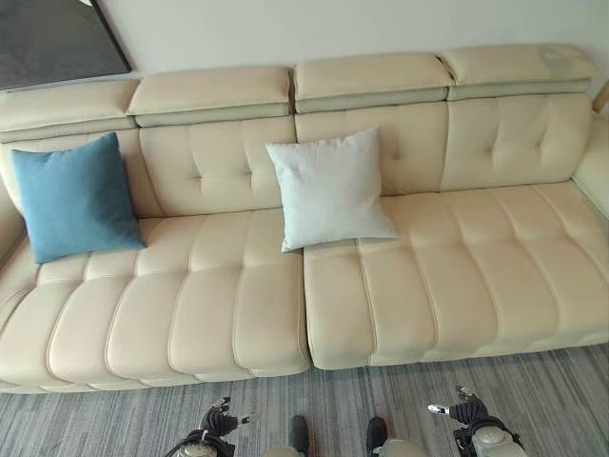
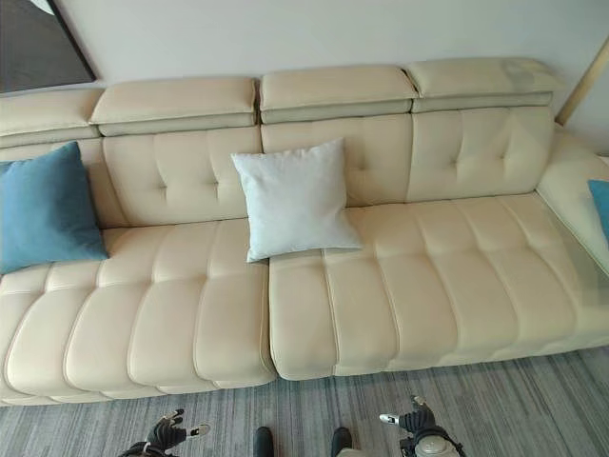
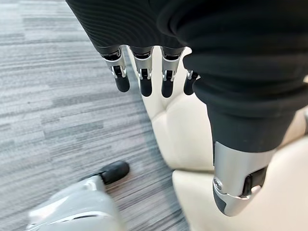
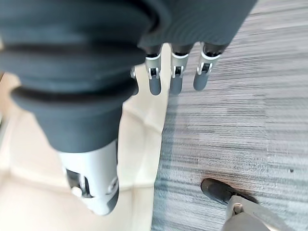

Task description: Pick up all the scattered cushions and arrange them neatly on the sofa.

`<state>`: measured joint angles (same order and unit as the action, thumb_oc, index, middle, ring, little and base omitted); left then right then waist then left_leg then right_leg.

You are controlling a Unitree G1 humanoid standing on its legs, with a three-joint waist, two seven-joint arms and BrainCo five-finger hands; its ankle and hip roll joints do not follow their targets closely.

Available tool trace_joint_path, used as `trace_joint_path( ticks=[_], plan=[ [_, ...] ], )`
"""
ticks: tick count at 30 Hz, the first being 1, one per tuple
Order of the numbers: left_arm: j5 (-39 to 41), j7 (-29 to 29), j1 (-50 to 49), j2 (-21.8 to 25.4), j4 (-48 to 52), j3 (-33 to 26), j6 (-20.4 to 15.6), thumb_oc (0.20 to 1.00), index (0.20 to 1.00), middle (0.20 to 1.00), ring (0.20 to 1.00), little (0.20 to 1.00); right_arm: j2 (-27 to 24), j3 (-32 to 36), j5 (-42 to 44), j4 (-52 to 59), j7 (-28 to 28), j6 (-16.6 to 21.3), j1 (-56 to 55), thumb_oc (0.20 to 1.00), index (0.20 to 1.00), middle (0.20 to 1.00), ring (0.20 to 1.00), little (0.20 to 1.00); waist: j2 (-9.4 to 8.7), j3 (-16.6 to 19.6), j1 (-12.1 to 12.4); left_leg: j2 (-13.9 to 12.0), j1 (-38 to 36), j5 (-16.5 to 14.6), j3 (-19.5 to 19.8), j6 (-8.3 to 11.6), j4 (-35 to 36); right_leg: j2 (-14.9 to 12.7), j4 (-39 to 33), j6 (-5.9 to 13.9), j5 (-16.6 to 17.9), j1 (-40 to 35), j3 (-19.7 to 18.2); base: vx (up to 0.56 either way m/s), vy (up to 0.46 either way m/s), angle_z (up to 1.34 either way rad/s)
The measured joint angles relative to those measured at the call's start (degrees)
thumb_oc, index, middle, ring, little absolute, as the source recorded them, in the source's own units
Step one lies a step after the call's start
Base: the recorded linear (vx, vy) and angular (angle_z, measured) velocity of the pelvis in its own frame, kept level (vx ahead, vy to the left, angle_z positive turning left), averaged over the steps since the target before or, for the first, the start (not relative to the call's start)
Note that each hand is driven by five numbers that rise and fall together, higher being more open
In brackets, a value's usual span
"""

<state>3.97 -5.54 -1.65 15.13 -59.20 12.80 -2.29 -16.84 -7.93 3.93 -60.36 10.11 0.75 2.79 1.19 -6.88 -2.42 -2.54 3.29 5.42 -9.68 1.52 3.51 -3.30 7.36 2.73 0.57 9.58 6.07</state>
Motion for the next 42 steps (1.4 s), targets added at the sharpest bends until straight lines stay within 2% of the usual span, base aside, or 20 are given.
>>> trace_joint_path(
  ticks=[2,5,9,11,12,15,21,24,25,27,29,33,35,36,37,38,39,40,41,42],
  plan=[
    [-0.76,-0.51,1.29,0.62,0.42,1.03,0.27,1.000,1.000,1.000,1.000,1.000,1.22,0.12,0.73,-0.03,0.51,-0.21,0.87,1.000,1.000,1.000,1.000,1.000,-1.17,-1.19,-0.69,-0.81,-0.59,0.41,-6.01,-0.19,0.97,-0.47,-0.67,0.74,0.37,2.33,-0.20,-0.09,0.042,-1.27],
    [-1.61,-0.96,3.25,1.46,3.16,2.27,0.35,1.000,1.000,1.000,1.000,1.000,2.61,0.36,0.71,0.00,0.57,-0.46,1.55,1.000,1.000,1.000,1.000,1.000,-1.16,-2.94,-0.19,-4.10,-1.81,0.28,-16.63,-1.50,1.00,-6.42,1.38,0.05,-1.74,3.59,18.04,0.05,-0.003,-1.65],
    [-2.91,-0.96,3.71,2.93,4.91,2.68,0.34,1.000,1.000,1.000,1.000,1.000,3.00,0.91,0.59,0.26,0.91,-1.21,1.42,1.000,1.000,1.000,1.000,1.000,-2.08,-3.17,0.73,-6.23,-7.59,-2.44,-29.24,0.31,0.78,-15.25,5.93,0.97,-4.08,2.43,30.49,0.05,-0.135,-1.82],
    [-2.93,-0.95,4.27,3.46,5.02,2.22,0.30,1.000,1.000,1.000,1.000,1.000,2.63,1.30,0.57,0.08,1.14,-1.32,0.79,1.000,1.000,1.000,1.000,1.000,-2.68,-2.73,-0.30,-6.60,-8.66,-3.09,-30.54,1.37,-0.50,-15.18,5.02,-0.57,2.16,2.17,33.89,0.07,-0.185,-1.27],
    [-2.94,-0.65,4.81,2.19,4.58,2.37,0.31,1.000,1.000,1.000,1.000,1.000,1.38,1.45,0.56,0.13,1.14,-1.38,0.41,1.000,1.000,1.000,1.000,1.000,-1.38,-2.69,-1.13,-7.89,-8.48,-3.17,-30.13,1.17,-1.32,-13.07,4.40,-2.85,2.58,2.54,32.95,0.15,-0.212,-0.85],
    [-3.14,-0.44,5.28,-0.10,4.37,2.30,0.28,1.000,1.000,1.000,1.000,1.000,-1.16,1.24,0.56,0.21,1.14,-1.39,-1.19,1.000,1.000,1.000,1.000,1.000,0.16,-2.09,-2.17,-11.40,-8.61,-3.14,-28.35,1.28,-6.39,-8.48,2.02,-4.16,1.88,2.49,27.97,0.18,-0.227,-0.88],
    [-5.12,-0.07,6.16,-1.19,4.04,2.60,0.28,1.000,1.000,1.000,1.000,1.000,-2.96,0.90,0.58,0.00,1.10,-1.41,-3.29,1.000,1.000,1.000,1.000,1.000,1.80,-1.00,-5.38,-14.98,-10.45,-1.02,-28.56,4.45,-12.98,-6.86,7.37,-3.83,-3.52,3.48,24.02,0.18,-0.268,-0.42],
    [-5.09,0.04,4.33,-0.89,4.69,2.84,0.35,1.000,1.000,1.000,1.000,1.000,-3.06,0.44,0.55,-0.39,1.11,-1.29,-1.94,1.000,1.000,1.000,1.000,1.000,2.71,-0.68,-4.47,-18.96,-9.03,1.06,-23.17,6.49,-21.63,-4.39,6.06,-3.93,-4.94,2.82,22.82,0.24,-0.239,-1.01],
    [-5.07,0.02,3.67,-0.92,4.81,2.51,0.43,1.000,1.000,1.000,1.000,1.000,-3.13,-0.14,0.50,-0.47,1.07,-1.31,-1.32,1.000,1.000,1.000,1.000,1.000,2.39,-0.91,-4.57,-18.81,-8.75,1.85,-18.60,6.74,-25.57,-2.77,6.12,-6.57,-4.82,2.55,20.97,0.31,-0.176,-1.42],
    [-5.05,0.27,2.36,-1.27,5.02,2.55,0.39,1.000,1.000,1.000,1.000,1.000,-3.15,-0.66,0.49,-0.48,1.07,-1.29,-0.97,1.000,1.000,1.000,1.000,1.000,0.88,-0.84,-3.64,-17.29,-6.15,-0.93,-9.95,7.77,-29.67,-1.70,4.68,-7.06,-4.55,1.86,16.30,0.13,-0.032,-1.06],
    [-4.99,0.57,2.31,-2.08,5.34,2.83,0.18,1.000,1.000,1.000,1.000,1.000,-3.54,-0.75,0.45,-0.36,1.05,-1.23,-0.36,1.000,1.000,1.000,1.000,1.000,-0.81,-1.03,-2.60,-9.56,-0.97,-5.19,-2.27,6.77,-27.10,-1.44,-0.07,-6.70,-1.14,0.28,11.64,0.24,-0.036,-1.00],
    [-4.64,0.65,1.81,-2.17,5.59,2.92,-0.10,1.000,1.000,1.000,1.000,1.000,-3.10,-1.99,0.46,-1.64,0.99,-1.12,1.09,1.000,1.000,1.000,1.000,1.000,-1.27,-1.75,1.69,0.86,3.84,-5.85,7.98,6.67,-11.96,1.73,-6.24,-6.53,0.25,-2.00,4.60,0.30,-0.050,-1.29],
    [-3.82,0.55,1.42,-2.03,4.73,2.94,-0.14,1.000,1.000,1.000,1.000,1.000,-2.68,-2.92,0.47,-2.83,1.08,-1.14,1.09,1.000,1.000,1.000,1.000,1.000,-0.08,-2.00,2.57,2.59,7.50,-2.96,11.18,7.04,-5.41,4.47,-10.11,-6.04,-0.08,-4.62,3.53,0.36,-0.017,-1.08],
    [-3.79,0.52,1.40,-2.42,4.35,2.95,-0.15,1.000,1.000,1.000,1.000,1.000,-2.85,-3.57,0.46,-3.81,1.09,-1.03,1.74,1.000,1.000,1.000,1.000,1.000,2.46,-1.90,3.36,1.65,9.81,-0.80,12.45,7.48,-2.97,7.17,-9.69,-4.68,-1.65,-5.14,3.19,0.24,-0.012,-1.12],
    [-3.72,0.54,1.07,-2.77,4.14,2.91,-0.31,1.000,1.000,1.000,1.000,1.000,-3.42,-3.87,0.47,-4.14,1.05,-1.06,2.14,1.000,1.000,1.000,1.000,1.000,4.63,-2.24,3.91,-0.80,11.29,-0.64,12.71,7.72,-3.12,9.72,-5.52,-7.64,-0.98,-3.44,2.98,0.36,-0.009,-1.34],
    [-2.75,0.46,1.64,-2.24,3.47,2.60,-0.44,1.000,1.000,1.000,1.000,1.000,-3.57,-4.46,0.46,-4.18,1.09,-1.11,2.02,1.000,1.000,1.000,1.000,1.000,5.52,-3.53,4.90,-2.59,13.77,-0.07,12.86,8.89,-3.62,10.69,0.59,-15.45,-1.15,-1.25,4.96,0.39,0.023,-0.84],
    [-2.73,0.52,2.61,-2.05,2.84,2.69,0.00,1.000,1.000,1.000,1.000,1.000,-3.47,-5.06,0.46,-3.76,1.16,-1.08,1.67,1.000,1.000,1.000,1.000,1.000,5.96,-4.01,4.26,-2.68,16.65,0.71,12.16,10.24,-3.16,11.65,1.27,-13.76,-2.78,-0.63,5.17,0.38,0.023,-0.70],
    [-2.72,0.43,3.03,-1.63,2.95,2.64,-0.15,1.000,1.000,1.000,1.000,1.000,-3.08,-5.15,0.45,-3.58,1.06,-1.10,0.98,1.000,1.000,1.000,1.000,1.000,4.43,-3.71,4.66,-1.51,17.98,0.78,11.05,10.58,-2.87,10.71,2.33,-13.97,-3.03,0.69,4.29,0.42,0.103,-0.61],
    [-2.70,0.29,4.04,-1.09,2.75,2.26,-0.21,1.000,1.000,1.000,1.000,1.000,-2.14,-5.19,0.45,-3.67,1.02,-1.15,1.38,1.000,1.000,1.000,1.000,1.000,1.99,-4.59,6.12,1.30,19.72,0.99,8.26,10.24,-3.91,9.18,1.13,-13.74,-2.98,0.38,0.86,0.28,0.079,-0.80],
    [-2.66,0.17,3.99,-1.38,2.50,2.16,-0.22,1.000,1.000,1.000,1.000,1.000,-2.21,-5.04,0.42,-4.35,1.05,-1.19,1.87,1.000,1.000,1.000,1.000,1.000,2.37,-5.30,6.48,1.78,19.28,1.76,7.83,9.24,-2.71,9.49,-1.80,-11.20,-3.29,-1.90,-0.21,0.59,0.179,-1.11]
  ],
)
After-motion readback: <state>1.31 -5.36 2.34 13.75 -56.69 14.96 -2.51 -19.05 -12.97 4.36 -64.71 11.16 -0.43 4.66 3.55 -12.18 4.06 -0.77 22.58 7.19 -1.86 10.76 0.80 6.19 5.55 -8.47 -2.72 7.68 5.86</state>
